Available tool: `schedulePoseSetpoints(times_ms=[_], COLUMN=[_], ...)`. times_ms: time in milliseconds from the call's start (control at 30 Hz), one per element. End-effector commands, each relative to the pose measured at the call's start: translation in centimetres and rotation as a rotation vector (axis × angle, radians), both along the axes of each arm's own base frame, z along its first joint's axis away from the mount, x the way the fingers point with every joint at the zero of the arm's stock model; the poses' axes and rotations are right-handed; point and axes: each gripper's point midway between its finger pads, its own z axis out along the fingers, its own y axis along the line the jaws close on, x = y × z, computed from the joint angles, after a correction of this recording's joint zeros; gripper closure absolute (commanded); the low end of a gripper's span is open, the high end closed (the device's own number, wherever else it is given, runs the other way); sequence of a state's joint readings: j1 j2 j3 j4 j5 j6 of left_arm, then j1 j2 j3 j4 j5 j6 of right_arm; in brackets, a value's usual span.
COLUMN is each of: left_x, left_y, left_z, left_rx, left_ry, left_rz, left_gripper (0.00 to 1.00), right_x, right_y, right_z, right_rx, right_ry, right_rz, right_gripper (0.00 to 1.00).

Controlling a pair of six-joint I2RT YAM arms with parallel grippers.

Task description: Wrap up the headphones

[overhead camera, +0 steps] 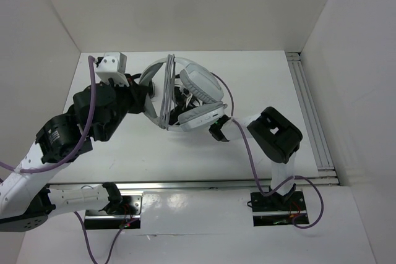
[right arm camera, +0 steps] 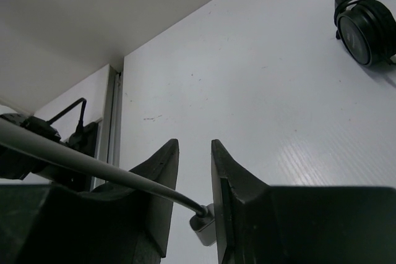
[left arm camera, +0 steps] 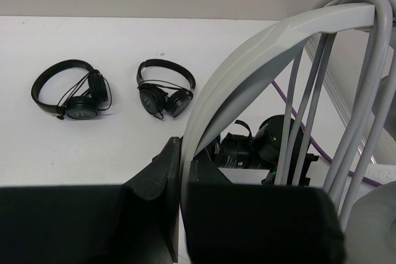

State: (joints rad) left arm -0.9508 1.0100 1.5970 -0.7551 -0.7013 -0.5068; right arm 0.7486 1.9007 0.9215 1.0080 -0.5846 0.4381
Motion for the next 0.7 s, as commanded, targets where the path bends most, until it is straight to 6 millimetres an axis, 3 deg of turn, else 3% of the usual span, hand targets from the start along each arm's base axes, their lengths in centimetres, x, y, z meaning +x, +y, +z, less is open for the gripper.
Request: schedulePoseSetpoints(times_ms=[0,400,467,667], left_x=[-0.1,0.4,0.4,0.5], left_y=[0.5,1.1,1.2,1.0], left_z=[5.4,5.2,5.2,5.6], left_rx=[-0.254,-0.26,-0.259,-0.276], left_ry=[-0.107,-0.106,-0.107,-0.11], left_rz=[0.04,0.095,0.104,0.105], left_gripper=[1.0,1.0,1.0,1.0], right_x=[-0.7,-2.3,-2.8,-3.2], right_y=[0.4,1.1,1.4,2.0], right_z=[0.2,-2.0,-2.5,-2.7], right_rx=[0.031,0.0,-0.008,-0.008], right_ry=[-0.028,0.004,0.012,-0.001], right_rz=[0.015,0.063,0.073,0.073], right_gripper=[0.65,0.59,0.54,0.56])
